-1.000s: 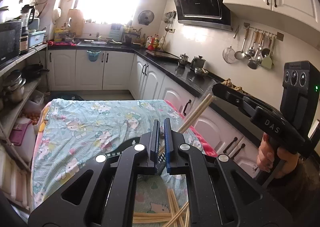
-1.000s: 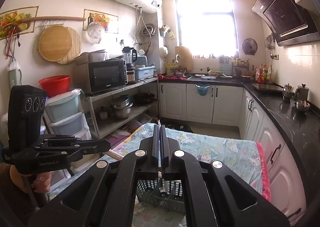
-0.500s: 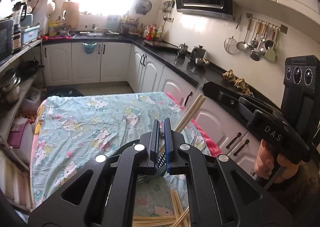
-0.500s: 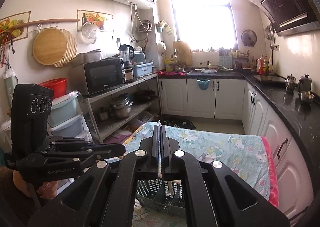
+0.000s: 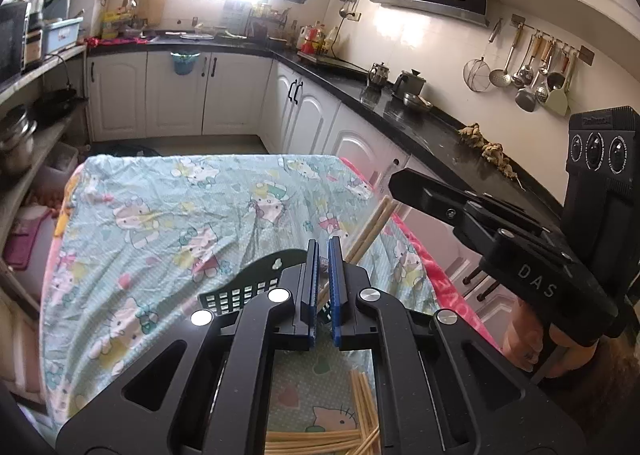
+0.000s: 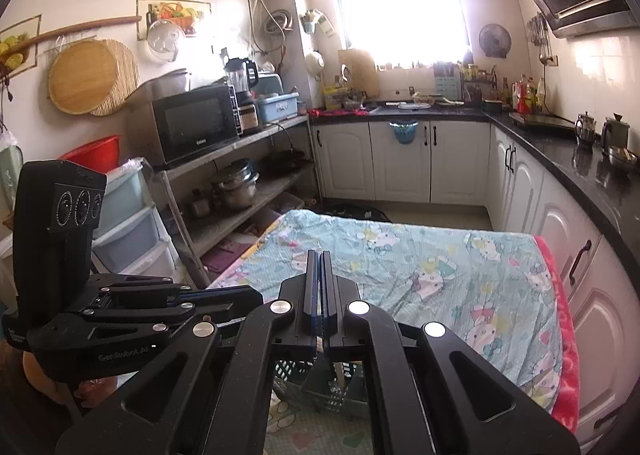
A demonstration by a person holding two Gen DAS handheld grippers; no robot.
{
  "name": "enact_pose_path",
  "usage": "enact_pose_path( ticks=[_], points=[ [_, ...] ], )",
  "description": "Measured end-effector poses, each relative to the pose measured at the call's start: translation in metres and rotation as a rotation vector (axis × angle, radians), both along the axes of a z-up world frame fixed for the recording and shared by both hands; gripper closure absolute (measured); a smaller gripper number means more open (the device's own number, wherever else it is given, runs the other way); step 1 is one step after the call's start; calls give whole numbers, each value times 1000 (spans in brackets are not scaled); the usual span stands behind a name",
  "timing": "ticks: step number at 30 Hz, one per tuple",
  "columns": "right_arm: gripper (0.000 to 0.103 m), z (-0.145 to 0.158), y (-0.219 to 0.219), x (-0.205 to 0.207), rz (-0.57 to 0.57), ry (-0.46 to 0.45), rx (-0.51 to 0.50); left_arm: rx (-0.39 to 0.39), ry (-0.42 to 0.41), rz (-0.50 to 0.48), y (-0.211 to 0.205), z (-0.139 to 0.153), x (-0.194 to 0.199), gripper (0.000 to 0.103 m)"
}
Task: Organize utensils
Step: 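Lift the chopstick with the left tool and carry it over the green caddy, then open the left tool to drop the chopstick into the caddy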
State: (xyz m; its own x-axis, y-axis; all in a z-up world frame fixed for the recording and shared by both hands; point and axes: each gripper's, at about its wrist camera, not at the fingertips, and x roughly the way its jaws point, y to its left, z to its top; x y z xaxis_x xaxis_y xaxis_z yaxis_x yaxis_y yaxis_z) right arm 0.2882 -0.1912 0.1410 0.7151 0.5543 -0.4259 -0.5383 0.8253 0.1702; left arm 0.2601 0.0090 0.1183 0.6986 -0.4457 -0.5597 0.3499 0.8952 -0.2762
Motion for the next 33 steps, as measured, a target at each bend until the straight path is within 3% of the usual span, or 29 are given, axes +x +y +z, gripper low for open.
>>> enact_pose_path(
  ticks=[7, 8, 9, 10, 11, 16, 26, 33],
  points=[
    [101, -21, 3, 9, -5, 53, -25, -35, 13, 23, 3, -17, 3, 100],
    [95, -23, 3, 10, -7, 60, -26, -37, 14, 30, 4, -19, 3, 97],
    [89, -26, 2, 10, -7, 67, -25, -40, 14, 37, 5, -21, 3, 86],
    [73, -28, 1, 10, -15, 71, -24, -41, 13, 42, 7, -21, 2, 78],
    [66, -29, -1, 9, -27, 70, -25, -45, 4, 54, 9, -21, 1, 62],
    [64, -31, -10, 5, -41, 65, -19, -71, -58, 80, 19, -12, -14, 50],
    [42, -23, -28, -25, -71, -23, -27, -36, -175, 199, 37, 5, -54, 11],
    [36, -27, -34, -52, -70, -71, -49, -13, -205, 298, 51, -3, -95, 11]
  ],
)
